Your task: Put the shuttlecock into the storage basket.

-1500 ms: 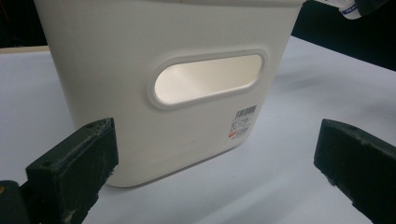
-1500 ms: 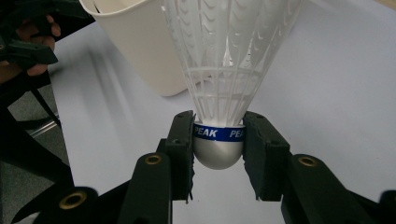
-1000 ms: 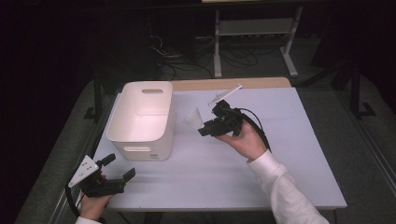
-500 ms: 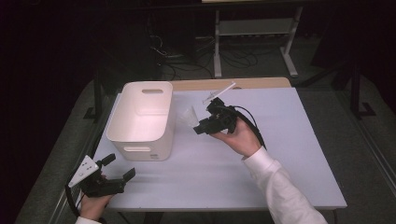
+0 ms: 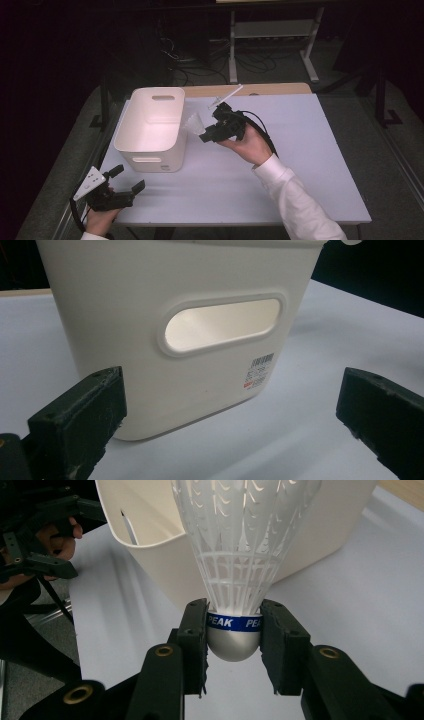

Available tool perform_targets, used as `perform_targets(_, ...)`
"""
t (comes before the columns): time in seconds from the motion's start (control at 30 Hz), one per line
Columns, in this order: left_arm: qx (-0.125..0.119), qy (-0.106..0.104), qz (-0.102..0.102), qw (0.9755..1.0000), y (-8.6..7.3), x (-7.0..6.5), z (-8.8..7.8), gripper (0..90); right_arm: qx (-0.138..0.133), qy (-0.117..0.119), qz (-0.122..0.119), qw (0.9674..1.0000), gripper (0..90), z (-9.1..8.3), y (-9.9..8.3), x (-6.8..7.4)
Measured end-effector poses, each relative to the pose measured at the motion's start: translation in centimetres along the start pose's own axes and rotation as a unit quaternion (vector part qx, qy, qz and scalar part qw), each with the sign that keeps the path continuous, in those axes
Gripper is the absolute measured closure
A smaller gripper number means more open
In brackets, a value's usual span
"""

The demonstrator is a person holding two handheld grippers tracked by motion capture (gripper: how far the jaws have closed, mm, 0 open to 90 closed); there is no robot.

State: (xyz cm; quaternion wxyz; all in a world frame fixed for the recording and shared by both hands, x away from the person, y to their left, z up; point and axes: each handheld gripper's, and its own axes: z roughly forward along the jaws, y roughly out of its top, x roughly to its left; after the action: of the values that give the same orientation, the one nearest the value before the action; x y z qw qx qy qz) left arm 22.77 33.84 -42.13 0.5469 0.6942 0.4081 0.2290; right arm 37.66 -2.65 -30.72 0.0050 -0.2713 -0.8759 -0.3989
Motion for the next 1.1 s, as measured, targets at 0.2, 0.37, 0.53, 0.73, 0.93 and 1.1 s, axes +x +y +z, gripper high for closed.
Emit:
perform_targets(0.2,0.003,0.001,-0.001,1.0000,0.0,0.0,0.0,0.0,0.000,-0.003,-0.024,0.9997,63.2,0.1,0.9,0.4)
perform_targets(0.37,0.006,0.000,0.001,1.0000,0.0,0.0,-0.1,0.0,-0.003,-0.003,-0.044,0.9990,63.2,0.2,1.6,0.7)
perform_targets(0.53,0.000,-0.001,-0.002,1.0000,0.0,0.0,0.0,0.0,-0.003,-0.003,-0.043,0.9991,63.2,0.4,2.2,1.1)
perform_targets(0.73,0.001,-0.001,0.002,1.0000,0.0,0.0,0.0,0.0,-0.003,-0.001,-0.052,0.9987,63.2,0.7,2.7,1.3)
perform_targets(0.93,0.002,-0.003,-0.004,1.0000,0.0,0.0,0.1,0.0,-0.003,-0.005,-0.058,0.9983,63.2,0.5,3.5,1.7)
perform_targets(1.1,0.005,-0.003,-0.002,1.0000,0.0,0.0,0.0,0.0,-0.008,-0.002,-0.064,0.9979,63.2,0.2,4.3,2.1)
